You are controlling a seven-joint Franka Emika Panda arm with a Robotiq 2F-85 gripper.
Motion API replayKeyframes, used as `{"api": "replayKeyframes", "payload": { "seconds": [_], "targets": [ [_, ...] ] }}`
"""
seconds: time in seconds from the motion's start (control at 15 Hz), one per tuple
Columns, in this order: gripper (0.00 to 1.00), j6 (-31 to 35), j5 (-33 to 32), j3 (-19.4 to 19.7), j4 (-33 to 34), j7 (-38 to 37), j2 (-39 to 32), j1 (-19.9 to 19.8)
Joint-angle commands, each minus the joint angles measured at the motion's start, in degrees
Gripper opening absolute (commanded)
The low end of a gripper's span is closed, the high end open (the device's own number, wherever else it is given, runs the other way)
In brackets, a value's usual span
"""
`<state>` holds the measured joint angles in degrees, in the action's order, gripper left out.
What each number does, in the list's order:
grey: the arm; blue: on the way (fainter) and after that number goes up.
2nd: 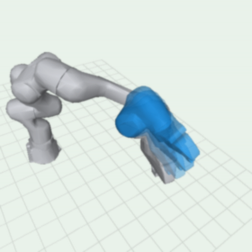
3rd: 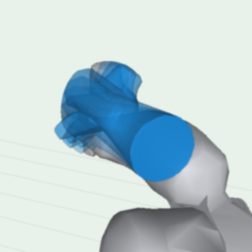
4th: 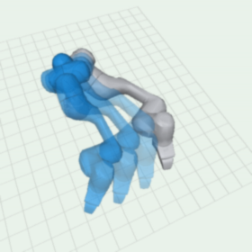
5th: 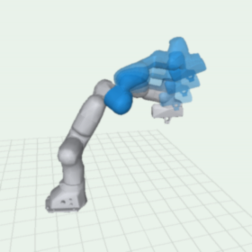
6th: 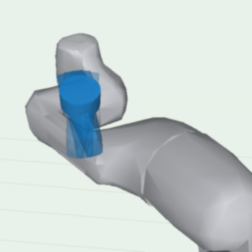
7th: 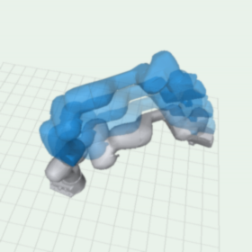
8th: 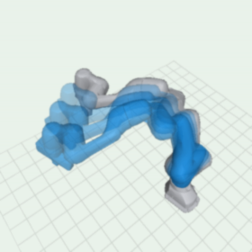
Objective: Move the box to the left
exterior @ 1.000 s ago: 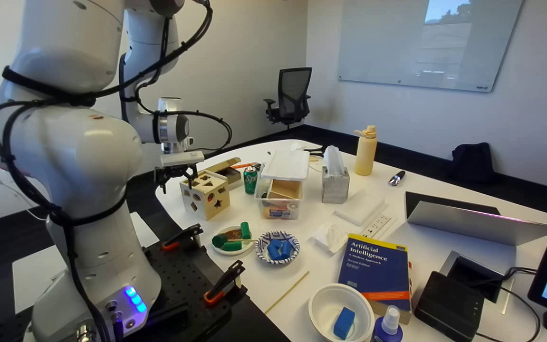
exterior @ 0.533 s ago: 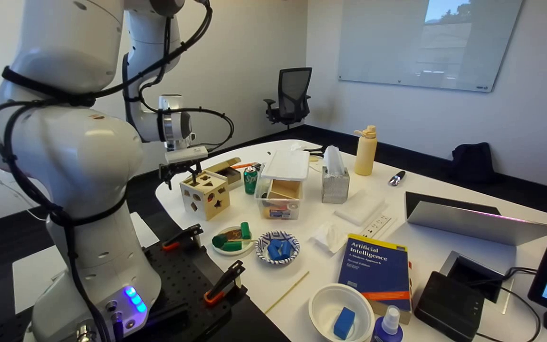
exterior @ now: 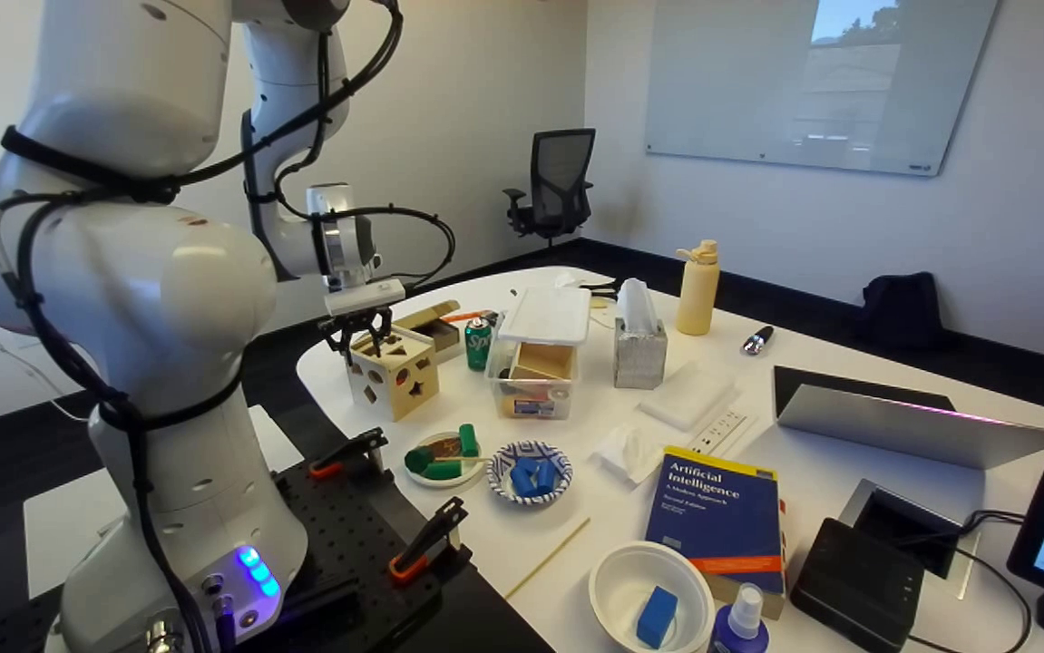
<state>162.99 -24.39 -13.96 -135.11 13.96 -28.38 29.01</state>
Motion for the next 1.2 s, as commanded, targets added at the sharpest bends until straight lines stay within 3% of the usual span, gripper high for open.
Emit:
{"api": "replayKeyframes", "payload": {
  "seconds": [0.0,0.27,1.13],
  "targets": [
    [0.27,1.02,-2.01,1.58,0.92,-3.33,-0.84,2.32],
    [0.01,1.42,-4.07,4.03,1.06,-6.17,-1.31,4.57],
    [0.03,1.75,-9.48,15.45,-0.76,-18.09,0.32,11.64]
  ]
}}
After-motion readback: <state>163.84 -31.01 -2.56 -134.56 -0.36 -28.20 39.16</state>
